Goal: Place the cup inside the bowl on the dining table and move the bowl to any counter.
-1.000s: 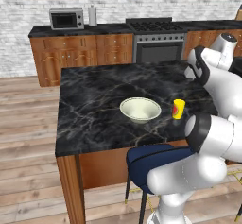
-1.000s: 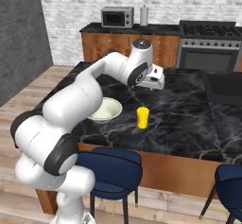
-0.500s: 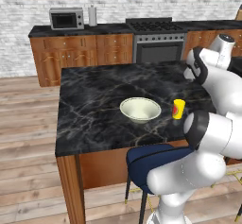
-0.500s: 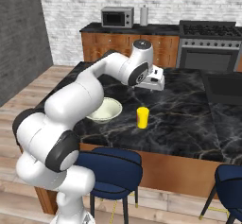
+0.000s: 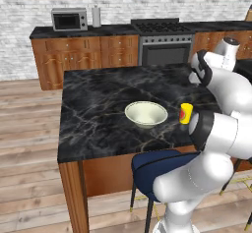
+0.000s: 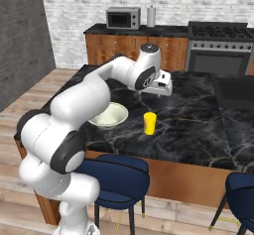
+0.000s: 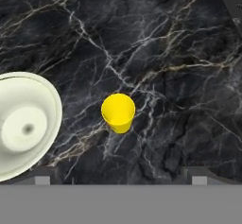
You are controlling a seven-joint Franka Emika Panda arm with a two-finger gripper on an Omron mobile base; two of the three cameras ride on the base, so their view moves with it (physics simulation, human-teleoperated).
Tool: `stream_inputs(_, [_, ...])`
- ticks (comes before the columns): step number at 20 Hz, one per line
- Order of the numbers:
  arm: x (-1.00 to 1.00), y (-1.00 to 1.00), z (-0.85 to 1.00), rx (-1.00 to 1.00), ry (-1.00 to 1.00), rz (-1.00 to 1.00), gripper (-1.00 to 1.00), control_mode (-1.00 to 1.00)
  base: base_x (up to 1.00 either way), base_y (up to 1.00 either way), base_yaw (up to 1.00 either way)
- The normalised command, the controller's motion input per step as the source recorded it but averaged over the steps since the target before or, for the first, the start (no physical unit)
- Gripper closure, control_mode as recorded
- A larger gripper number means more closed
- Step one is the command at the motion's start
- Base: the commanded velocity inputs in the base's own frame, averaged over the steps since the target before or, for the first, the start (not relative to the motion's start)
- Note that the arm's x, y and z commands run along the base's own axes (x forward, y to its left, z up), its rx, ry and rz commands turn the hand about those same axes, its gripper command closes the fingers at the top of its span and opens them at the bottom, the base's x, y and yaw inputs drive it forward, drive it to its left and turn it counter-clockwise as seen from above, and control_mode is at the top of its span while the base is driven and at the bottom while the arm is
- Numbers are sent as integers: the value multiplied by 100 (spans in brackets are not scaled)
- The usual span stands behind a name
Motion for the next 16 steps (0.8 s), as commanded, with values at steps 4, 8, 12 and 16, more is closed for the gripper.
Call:
stream_inputs(4, [35,1,0,0,0,0,-100,-100,0,0,0])
stream_inputs(8, [18,0,-3,0,0,0,-100,-100,0,0,0])
stream_inputs(12, [0,0,-18,0,2,0,-100,-100,0,0,0])
stream_inputs(16, [0,0,-28,0,1,0,-100,-100,0,0,0])
